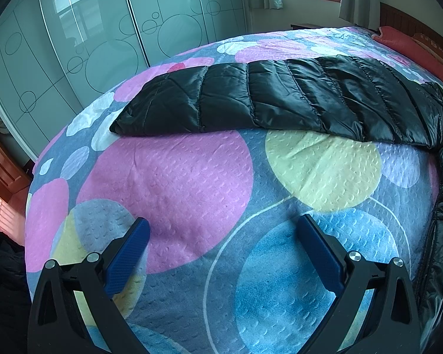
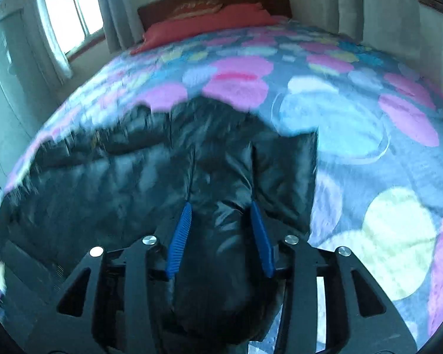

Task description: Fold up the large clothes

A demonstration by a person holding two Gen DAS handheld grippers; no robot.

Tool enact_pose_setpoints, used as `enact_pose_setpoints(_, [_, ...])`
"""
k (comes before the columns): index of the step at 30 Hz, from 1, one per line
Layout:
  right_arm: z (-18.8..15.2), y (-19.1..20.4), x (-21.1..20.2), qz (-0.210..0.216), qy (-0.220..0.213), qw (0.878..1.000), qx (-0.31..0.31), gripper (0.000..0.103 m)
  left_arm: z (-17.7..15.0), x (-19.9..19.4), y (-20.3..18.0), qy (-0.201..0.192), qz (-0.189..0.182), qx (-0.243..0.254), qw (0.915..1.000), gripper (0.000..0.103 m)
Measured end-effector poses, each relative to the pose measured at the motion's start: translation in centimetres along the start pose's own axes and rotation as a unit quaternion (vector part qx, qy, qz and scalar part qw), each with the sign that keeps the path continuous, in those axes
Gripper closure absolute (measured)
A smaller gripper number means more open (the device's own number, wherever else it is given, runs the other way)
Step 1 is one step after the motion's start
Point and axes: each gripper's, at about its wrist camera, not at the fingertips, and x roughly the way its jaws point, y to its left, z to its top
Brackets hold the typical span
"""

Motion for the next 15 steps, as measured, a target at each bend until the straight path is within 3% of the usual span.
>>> enact_pose_setpoints(3, [-0.4, -0.8, 1.1, 0.006, 0.006, 1.000, 0.010, 0.061, 0.0, 0.0, 0.0, 0.000, -0.001, -0.001, 1.0000, 0.004])
enact_pose_setpoints(6, [0.1, -0.3, -0.5, -0.003, 0.001, 1.000, 0.008, 0.061, 0.0, 0.0, 0.1, 0.001, -0.004, -0.003, 1.0000, 0.004])
enact_pose_setpoints(10, [-1.0, -0.5, -3.7, 0.005, -0.021, 0.999, 0.034, 0.045, 0.0, 0.0, 0.3, 0.001, -0.004, -0.002, 1.0000, 0.004])
enact_pose_setpoints(15, [-2.5, -2.3, -4.0, -0.003, -0.014, 0.997, 0.077, 0.043, 0.0, 0.0, 0.2, 0.001, -0.005, -0.003, 1.0000, 0.004])
